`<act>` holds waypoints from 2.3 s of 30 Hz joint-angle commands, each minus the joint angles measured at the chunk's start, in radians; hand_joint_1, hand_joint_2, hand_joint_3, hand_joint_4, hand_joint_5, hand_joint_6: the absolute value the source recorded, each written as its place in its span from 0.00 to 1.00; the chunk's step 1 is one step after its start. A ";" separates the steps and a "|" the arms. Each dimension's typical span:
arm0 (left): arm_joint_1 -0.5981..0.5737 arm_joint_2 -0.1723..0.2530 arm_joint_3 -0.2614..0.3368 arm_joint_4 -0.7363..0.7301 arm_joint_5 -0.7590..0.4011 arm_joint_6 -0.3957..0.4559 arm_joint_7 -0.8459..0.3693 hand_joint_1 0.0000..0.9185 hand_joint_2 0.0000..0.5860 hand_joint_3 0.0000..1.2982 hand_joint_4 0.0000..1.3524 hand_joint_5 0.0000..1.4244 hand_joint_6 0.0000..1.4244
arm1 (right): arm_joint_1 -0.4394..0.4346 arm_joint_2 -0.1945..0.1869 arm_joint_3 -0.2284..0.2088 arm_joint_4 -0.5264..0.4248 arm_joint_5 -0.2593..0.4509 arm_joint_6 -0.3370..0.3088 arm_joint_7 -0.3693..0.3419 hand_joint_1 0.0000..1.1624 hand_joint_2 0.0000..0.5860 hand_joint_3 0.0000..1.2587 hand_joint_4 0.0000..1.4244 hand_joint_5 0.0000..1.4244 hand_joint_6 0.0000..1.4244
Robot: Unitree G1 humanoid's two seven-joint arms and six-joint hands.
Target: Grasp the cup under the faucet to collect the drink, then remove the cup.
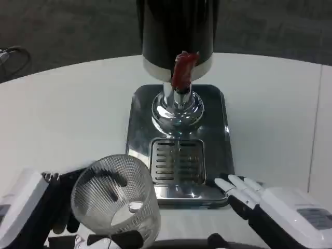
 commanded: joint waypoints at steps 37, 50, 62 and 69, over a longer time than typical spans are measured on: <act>-0.817 -0.001 -0.405 0.799 0.343 0.247 0.244 0.40 0.43 0.77 0.77 0.85 0.92 | 0.149 0.050 -0.411 -0.018 0.299 -0.219 -0.013 0.23 0.83 0.07 0.00 0.00 0.01; -0.939 0.018 -0.445 0.888 0.329 0.313 0.194 0.34 0.42 0.66 0.64 0.74 0.79 | 0.162 0.051 -0.419 -0.018 0.325 -0.218 -0.013 0.23 0.83 0.07 0.00 0.00 0.01; -1.006 0.053 -0.507 0.911 0.290 0.341 0.032 0.10 0.21 0.32 0.14 0.23 0.28 | 0.177 0.062 -0.429 -0.018 0.344 -0.240 -0.026 0.24 0.83 0.07 0.00 0.00 0.03; -0.991 0.086 -0.499 0.883 0.278 0.325 0.025 0.09 0.18 0.33 0.07 0.17 0.23 | 0.168 0.058 -0.424 -0.018 0.346 -0.234 -0.020 0.25 0.84 0.07 0.00 0.00 0.04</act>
